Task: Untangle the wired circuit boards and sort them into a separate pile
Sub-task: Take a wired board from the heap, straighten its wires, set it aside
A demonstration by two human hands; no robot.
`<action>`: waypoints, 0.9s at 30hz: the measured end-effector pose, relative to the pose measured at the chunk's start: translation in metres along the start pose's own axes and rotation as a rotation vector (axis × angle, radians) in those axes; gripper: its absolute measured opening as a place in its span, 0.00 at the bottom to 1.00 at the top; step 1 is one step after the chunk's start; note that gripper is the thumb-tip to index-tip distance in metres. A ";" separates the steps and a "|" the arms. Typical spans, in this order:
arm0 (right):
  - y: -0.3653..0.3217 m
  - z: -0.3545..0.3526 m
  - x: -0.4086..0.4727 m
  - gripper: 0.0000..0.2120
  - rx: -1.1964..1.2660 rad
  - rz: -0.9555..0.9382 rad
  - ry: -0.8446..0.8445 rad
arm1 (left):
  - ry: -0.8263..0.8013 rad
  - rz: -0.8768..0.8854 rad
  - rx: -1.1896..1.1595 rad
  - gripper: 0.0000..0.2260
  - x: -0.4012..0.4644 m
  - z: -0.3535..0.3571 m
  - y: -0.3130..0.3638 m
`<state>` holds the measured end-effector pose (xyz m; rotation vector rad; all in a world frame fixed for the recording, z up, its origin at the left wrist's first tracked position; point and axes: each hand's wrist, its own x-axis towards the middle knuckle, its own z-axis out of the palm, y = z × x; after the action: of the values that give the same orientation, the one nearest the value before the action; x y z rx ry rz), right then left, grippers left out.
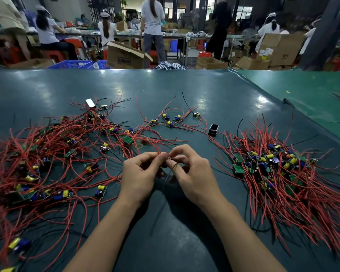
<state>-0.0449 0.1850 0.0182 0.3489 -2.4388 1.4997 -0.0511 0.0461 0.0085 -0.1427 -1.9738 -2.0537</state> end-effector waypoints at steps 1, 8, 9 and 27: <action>-0.001 0.000 0.000 0.07 0.017 0.017 0.002 | -0.002 -0.017 -0.025 0.06 0.000 -0.001 0.000; -0.018 -0.005 0.004 0.04 0.824 0.407 0.072 | 0.102 -0.078 -0.224 0.07 0.002 0.002 0.004; -0.018 -0.005 0.005 0.05 0.870 0.458 0.104 | 0.090 -0.085 -0.224 0.07 0.002 0.003 0.005; -0.009 -0.003 0.008 0.15 0.826 0.634 0.131 | -0.091 -0.049 -0.169 0.12 -0.005 0.006 0.010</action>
<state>-0.0494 0.1834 0.0300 -0.4240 -1.7759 2.6536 -0.0443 0.0524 0.0165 -0.2297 -1.8699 -2.2825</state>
